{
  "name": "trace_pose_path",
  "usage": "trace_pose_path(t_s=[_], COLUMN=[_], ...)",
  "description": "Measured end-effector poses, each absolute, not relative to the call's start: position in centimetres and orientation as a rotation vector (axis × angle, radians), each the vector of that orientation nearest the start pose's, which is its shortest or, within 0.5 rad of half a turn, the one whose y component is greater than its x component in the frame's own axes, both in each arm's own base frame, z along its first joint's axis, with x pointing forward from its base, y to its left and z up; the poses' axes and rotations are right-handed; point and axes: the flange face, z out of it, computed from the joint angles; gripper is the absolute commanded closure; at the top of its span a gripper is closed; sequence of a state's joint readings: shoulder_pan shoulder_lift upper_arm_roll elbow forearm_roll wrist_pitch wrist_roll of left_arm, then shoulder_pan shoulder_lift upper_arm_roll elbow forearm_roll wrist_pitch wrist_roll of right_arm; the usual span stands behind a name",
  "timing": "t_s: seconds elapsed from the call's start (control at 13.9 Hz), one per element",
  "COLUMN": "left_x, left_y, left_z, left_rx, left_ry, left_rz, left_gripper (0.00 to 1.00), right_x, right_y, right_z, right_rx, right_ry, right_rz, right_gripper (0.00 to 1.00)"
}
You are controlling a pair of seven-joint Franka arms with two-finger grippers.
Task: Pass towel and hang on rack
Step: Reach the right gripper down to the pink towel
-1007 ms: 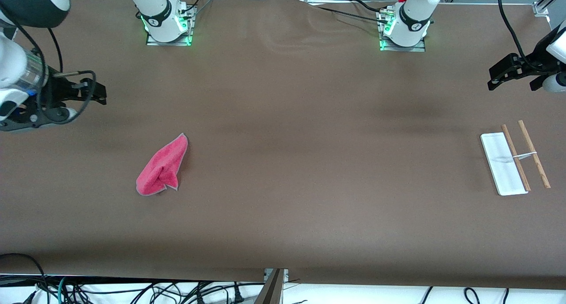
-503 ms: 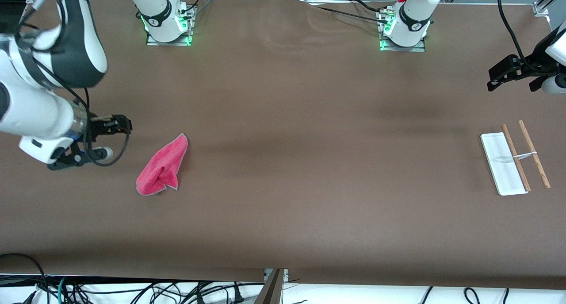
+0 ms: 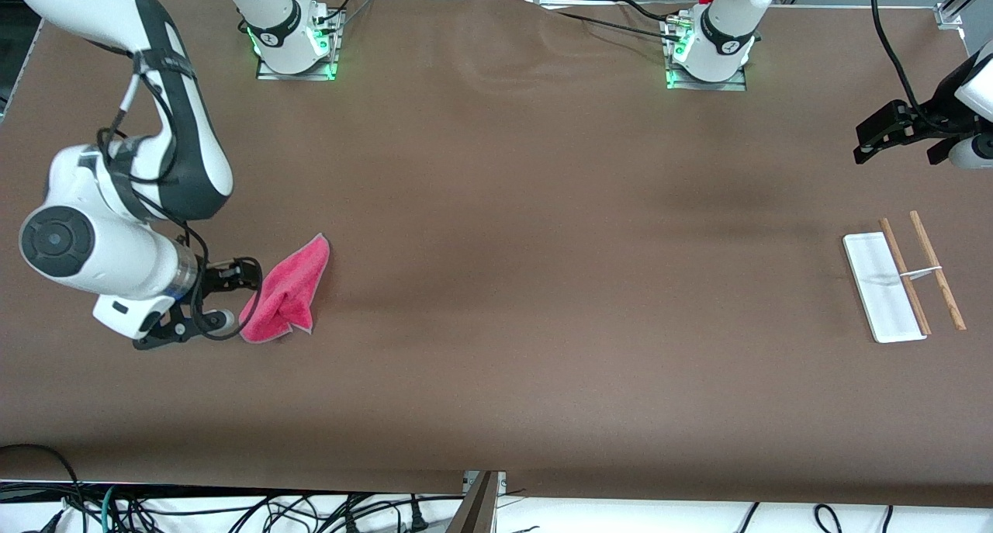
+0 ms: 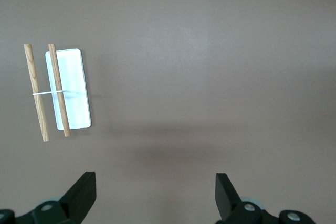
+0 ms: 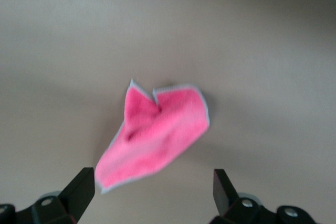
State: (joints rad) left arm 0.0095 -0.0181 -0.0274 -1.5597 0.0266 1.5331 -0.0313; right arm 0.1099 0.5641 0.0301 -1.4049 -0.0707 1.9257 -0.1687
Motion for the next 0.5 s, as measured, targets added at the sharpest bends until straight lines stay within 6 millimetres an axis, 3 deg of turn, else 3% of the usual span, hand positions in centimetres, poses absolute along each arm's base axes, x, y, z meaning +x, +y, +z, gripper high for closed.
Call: trace_pose_path(t_s=[0.5], left_x=[54.5], left_y=[-0.3], left_z=[63.7], left_rx=[-3.114], left_ry=[-0.033], left_rz=[0.008], left_gripper=[0.0], right_x=[73.9], right_y=[7.5], right_z=[28.3], right_rx=[-3.09], right_ry=[-0.804], right_rz=[-0.211], right_gripper=[0.0])
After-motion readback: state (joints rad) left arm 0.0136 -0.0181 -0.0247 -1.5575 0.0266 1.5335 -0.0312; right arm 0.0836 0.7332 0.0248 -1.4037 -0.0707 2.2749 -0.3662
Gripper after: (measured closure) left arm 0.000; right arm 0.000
